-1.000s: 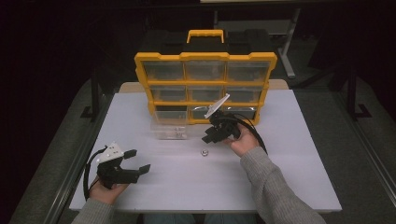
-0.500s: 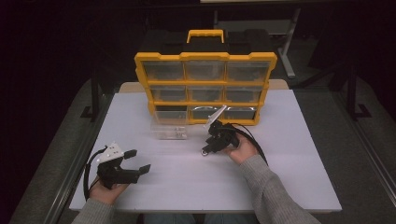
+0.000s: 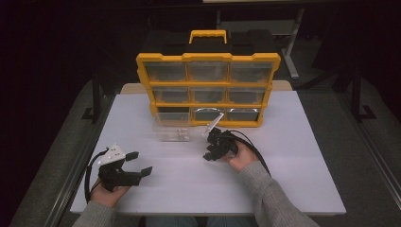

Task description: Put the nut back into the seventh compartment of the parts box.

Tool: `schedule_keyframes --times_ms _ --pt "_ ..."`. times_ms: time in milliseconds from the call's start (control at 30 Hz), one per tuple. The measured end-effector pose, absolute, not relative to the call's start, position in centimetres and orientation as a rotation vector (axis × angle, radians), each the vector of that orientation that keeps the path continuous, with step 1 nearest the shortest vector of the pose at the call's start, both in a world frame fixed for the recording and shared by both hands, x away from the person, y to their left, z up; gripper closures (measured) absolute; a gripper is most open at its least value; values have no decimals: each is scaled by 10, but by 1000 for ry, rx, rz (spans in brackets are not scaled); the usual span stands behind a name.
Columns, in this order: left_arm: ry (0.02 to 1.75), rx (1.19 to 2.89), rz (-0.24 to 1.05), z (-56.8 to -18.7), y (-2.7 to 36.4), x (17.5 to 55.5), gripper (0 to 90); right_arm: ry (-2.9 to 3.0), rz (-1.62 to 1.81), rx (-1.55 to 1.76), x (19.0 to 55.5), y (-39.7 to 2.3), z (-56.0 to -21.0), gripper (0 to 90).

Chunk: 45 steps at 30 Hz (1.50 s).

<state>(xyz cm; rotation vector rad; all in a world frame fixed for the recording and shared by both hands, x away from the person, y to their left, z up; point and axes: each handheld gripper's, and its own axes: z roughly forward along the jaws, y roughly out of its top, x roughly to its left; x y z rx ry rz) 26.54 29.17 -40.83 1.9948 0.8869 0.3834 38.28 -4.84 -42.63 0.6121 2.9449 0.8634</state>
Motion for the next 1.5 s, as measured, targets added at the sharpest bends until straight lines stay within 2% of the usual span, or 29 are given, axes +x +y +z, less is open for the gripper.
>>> schedule_keyframes --times_ms 367,700,1200,1500 --pt "887 1985 385 -408 292 265 184 2923 810 634 380 -40 -431 648" --pt "884 1986 389 -407 291 265 184 2921 783 638 380 -40 -430 687" --pt "881 1986 391 -407 292 265 184 2973 841 629 388 -49 -429 690" --pt "882 1986 389 -407 292 265 184 2945 989 654 396 -61 -404 690"
